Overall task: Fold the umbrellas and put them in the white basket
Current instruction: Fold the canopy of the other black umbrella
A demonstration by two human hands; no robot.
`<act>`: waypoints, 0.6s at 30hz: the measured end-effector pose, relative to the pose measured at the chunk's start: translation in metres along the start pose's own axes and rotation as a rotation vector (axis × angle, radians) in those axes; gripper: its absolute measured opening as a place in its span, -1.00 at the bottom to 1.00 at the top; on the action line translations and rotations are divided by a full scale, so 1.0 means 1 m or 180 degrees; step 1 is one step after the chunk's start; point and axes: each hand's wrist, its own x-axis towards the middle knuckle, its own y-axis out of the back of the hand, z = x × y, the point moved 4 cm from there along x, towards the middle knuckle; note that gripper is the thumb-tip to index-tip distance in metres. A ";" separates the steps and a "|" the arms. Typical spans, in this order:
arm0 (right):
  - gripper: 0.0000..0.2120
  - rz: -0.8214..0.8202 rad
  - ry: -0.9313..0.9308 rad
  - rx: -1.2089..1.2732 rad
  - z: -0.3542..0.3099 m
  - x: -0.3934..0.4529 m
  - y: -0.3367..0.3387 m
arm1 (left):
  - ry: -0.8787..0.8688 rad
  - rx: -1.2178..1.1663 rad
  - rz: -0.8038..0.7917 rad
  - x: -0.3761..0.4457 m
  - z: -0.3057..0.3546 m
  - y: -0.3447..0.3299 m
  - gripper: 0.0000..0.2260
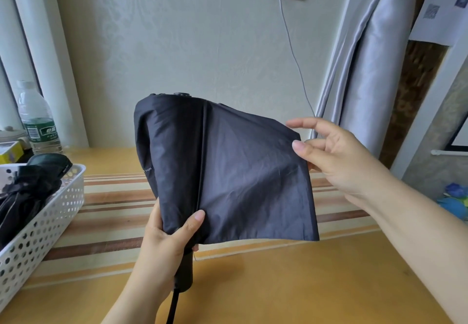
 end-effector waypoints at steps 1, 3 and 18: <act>-0.78 -0.0115 0.0021 0.0005 -0.003 -0.001 0.001 | 0.0001 0.0011 -0.0017 0.000 0.000 0.000 -0.68; -0.78 -0.0117 0.0053 -0.0079 -0.006 -0.001 0.001 | -0.0003 0.0050 -0.0067 0.000 0.000 0.000 -0.68; -0.78 -0.1595 -0.0700 -0.1028 -0.005 -0.007 -0.008 | -0.0088 0.0028 -0.0128 0.002 0.001 0.002 -0.68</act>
